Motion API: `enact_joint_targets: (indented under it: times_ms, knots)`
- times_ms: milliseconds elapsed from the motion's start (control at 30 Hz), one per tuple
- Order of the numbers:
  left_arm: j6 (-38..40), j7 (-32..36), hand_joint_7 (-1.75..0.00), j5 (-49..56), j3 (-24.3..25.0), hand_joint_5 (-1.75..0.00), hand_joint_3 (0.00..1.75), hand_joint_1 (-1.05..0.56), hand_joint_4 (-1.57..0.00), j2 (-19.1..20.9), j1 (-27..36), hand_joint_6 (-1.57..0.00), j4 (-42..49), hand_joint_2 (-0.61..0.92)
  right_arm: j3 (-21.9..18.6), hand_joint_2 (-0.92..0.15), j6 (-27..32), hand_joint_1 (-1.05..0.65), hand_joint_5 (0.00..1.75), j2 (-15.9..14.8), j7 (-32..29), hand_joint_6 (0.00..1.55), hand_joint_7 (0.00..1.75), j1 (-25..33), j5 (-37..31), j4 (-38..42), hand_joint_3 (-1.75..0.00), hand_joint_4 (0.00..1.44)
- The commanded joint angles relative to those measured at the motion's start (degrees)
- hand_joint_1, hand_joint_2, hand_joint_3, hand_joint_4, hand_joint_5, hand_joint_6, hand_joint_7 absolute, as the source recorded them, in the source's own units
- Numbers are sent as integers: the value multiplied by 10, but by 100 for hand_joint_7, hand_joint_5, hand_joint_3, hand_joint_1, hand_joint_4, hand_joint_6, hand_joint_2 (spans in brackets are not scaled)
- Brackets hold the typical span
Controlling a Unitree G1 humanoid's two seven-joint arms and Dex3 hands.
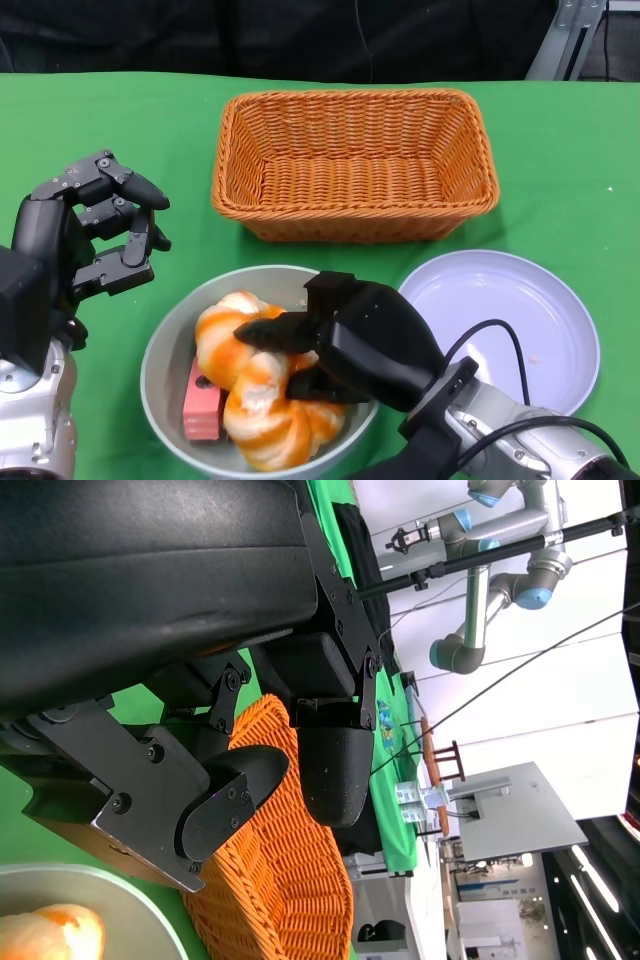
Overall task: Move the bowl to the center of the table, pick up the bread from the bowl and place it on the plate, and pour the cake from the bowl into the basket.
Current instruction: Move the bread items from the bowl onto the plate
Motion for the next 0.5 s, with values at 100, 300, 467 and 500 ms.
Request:
enact_joint_targets:
  times_ms: [100, 300, 467, 500]
  knots:
    - [-7, 8, -124, 4, 2, -144, 124, -1, -86, 10, -1, -90, 7, 44, -23, -92, -10, -26, 139, -6, 4, 121, 4, -4, 27, -6, -7, 64]
    - [-17, 6, -124, 6, 1, -145, 124, -1, -85, 14, -5, -89, 21, 44, -40, -92, -19, -26, 125, -7, 6, 120, 3, -4, 40, -20, -2, 72]
    - [-16, 8, -124, 6, 1, -145, 123, -2, -85, 14, -6, -90, 22, 45, -47, -91, -26, -29, 125, -5, 8, 120, 3, 0, 49, -30, -1, 73]
    - [-13, 8, -124, 5, 1, -145, 123, -2, -86, 13, -5, -90, 21, 45, -49, -91, -26, -29, 125, -5, 6, 120, 3, 0, 50, -32, 0, 73]
